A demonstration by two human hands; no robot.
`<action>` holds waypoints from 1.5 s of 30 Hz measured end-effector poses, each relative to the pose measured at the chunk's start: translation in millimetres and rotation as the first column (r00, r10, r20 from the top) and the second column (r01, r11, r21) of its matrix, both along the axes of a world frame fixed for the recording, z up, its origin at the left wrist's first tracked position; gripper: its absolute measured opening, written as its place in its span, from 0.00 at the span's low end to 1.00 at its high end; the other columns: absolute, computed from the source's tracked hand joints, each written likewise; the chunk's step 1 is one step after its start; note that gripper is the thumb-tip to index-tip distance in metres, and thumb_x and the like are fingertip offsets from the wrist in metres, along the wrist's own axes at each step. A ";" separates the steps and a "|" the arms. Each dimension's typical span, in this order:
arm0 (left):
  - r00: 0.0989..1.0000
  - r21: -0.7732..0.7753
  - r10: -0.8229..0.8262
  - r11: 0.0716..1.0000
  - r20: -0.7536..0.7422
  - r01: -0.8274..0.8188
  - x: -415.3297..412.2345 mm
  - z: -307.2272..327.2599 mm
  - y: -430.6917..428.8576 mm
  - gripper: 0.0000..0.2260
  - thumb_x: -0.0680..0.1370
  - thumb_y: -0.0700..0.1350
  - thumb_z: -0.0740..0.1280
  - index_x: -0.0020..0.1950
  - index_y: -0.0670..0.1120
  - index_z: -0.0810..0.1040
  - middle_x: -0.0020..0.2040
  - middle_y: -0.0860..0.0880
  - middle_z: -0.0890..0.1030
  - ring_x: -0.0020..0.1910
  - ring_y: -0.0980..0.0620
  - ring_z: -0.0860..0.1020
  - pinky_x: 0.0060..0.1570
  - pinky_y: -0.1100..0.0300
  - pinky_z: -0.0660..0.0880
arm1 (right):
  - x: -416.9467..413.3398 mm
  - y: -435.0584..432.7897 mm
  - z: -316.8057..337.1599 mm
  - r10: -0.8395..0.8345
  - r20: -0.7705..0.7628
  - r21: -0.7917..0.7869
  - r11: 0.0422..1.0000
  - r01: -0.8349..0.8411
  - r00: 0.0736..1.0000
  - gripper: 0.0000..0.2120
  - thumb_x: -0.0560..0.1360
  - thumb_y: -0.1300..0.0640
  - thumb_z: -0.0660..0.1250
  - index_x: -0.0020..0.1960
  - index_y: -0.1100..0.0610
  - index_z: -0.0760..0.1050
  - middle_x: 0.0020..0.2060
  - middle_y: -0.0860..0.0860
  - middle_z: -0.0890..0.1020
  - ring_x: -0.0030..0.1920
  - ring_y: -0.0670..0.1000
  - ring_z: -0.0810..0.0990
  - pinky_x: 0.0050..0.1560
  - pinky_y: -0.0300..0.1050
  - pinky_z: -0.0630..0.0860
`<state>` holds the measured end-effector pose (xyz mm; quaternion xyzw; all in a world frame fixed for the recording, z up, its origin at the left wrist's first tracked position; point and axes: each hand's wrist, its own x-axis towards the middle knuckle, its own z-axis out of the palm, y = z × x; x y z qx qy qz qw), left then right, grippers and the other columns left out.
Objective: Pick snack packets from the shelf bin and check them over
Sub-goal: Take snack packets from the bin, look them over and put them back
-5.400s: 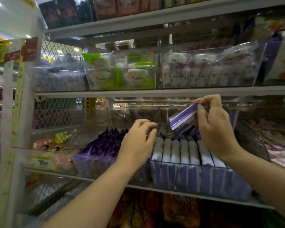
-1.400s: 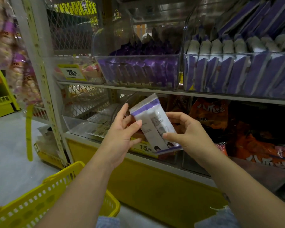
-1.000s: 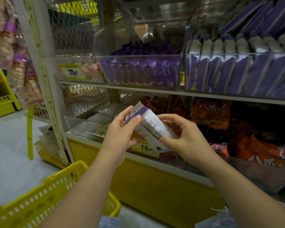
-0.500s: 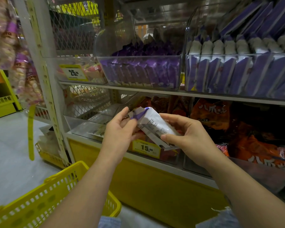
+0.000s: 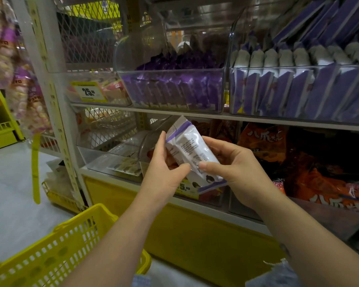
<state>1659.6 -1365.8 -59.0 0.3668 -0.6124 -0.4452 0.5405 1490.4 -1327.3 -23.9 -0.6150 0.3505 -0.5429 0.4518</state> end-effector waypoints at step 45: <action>0.957 -0.349 -0.145 0.909 0.252 0.229 -57.6 183.8 66.5 0.16 0.84 0.44 0.57 0.71 0.53 0.71 0.64 0.60 0.77 0.63 0.68 0.73 0.58 0.74 0.70 | -56.4 58.2 169.1 -0.603 -0.392 -0.706 0.681 0.193 0.695 0.27 0.76 0.59 0.68 0.72 0.48 0.64 0.70 0.48 0.70 0.61 0.43 0.76 0.54 0.29 0.74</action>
